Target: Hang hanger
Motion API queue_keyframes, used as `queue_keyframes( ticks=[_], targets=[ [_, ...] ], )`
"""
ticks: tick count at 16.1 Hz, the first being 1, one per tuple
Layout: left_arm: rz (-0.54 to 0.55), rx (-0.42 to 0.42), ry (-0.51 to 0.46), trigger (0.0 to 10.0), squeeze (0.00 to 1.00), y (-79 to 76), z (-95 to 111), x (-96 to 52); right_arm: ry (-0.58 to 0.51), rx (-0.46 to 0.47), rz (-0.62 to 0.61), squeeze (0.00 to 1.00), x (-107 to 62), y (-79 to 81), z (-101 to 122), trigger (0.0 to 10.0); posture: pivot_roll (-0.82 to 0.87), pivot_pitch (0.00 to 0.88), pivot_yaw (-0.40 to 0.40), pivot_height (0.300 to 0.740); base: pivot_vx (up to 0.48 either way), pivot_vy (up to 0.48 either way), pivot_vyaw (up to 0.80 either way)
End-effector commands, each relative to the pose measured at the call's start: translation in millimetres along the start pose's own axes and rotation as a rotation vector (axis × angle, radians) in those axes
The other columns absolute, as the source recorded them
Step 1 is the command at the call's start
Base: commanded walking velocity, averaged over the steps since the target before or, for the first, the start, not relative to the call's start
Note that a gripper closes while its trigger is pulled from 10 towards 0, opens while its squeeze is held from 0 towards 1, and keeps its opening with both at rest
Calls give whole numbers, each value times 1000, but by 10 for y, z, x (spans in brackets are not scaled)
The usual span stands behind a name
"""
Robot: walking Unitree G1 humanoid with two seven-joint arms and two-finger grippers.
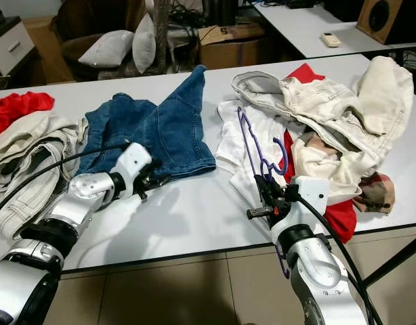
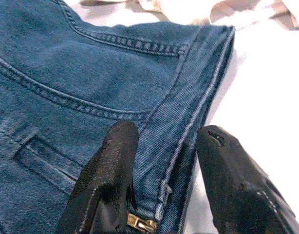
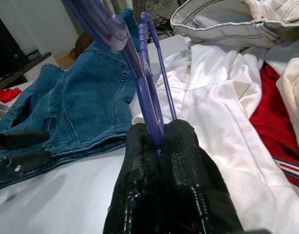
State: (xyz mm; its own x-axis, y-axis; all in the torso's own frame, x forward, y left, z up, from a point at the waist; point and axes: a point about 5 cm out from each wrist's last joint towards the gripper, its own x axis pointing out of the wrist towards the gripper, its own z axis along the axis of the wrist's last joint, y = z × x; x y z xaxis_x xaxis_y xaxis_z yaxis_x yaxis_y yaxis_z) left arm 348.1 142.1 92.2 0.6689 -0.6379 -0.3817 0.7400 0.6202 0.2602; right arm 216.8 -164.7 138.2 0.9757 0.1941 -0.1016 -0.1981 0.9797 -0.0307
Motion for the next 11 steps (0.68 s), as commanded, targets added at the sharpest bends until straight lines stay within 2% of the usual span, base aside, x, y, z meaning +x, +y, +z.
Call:
queue_keyframes(
  ticks=[1, 6, 8, 11],
  targets=[
    [-12, 27, 13, 10000, 0, 29, 10, -11, 17, 0, 11, 0, 26, 21, -40, 10000, -77, 0, 109, 740, 0, 0, 0],
    [-45, -9, -23, 10000, 0, 12, 45, 17, 13, -5, 13, 0, 43, 10, -30, 10000, -81, 0, 107, 740, 0, 0, 0],
    [-9, 53, 37, 10000, 0, 13, -5, 37, 13, -9, 16, 0, 48, 15, -31, 10000, -82, 0, 106, 740, 0, 0, 0],
    [14, 66, 52, 10000, 0, 22, -4, 51, 14, -9, 17, 0, 47, 15, -32, 10000, -84, 0, 106, 740, 0, 0, 0]
  ],
)
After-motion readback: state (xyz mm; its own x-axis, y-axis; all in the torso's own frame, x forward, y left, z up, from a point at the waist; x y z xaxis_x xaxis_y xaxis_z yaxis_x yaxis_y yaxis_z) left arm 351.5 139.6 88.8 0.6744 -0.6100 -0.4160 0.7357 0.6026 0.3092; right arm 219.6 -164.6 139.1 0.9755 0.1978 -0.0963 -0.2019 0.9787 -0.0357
